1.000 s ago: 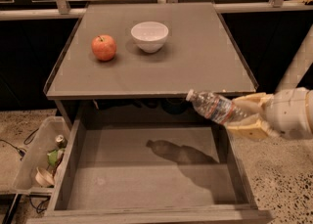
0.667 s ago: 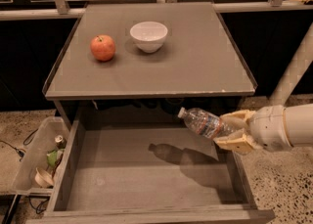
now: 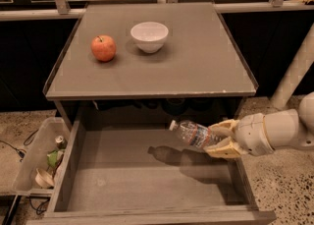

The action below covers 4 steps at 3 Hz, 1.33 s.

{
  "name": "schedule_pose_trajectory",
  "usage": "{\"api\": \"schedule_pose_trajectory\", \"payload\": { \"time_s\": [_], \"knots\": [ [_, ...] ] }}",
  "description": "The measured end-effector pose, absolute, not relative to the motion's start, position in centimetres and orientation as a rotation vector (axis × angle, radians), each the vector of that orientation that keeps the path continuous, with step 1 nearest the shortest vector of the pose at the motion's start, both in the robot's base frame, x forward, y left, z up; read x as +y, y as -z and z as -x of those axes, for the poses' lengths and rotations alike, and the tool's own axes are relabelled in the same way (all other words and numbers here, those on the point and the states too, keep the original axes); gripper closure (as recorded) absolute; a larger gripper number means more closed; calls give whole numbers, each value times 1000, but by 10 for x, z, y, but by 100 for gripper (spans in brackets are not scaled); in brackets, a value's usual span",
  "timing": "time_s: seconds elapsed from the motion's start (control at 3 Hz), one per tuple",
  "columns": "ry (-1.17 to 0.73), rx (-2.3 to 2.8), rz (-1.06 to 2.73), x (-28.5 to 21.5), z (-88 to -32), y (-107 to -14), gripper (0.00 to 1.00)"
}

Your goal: Place water bottle into top drawer

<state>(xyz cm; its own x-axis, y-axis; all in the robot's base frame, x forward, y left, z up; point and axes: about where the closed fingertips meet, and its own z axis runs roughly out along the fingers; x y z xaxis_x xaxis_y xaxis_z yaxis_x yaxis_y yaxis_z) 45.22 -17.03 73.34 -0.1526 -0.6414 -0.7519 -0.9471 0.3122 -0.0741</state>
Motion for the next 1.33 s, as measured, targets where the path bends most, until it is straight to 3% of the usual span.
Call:
{"api": "schedule_pose_trajectory", "payload": {
  "time_s": [1.33],
  "knots": [
    [-689, 1927, 1590, -99, -429, -627, 100]
  ]
}}
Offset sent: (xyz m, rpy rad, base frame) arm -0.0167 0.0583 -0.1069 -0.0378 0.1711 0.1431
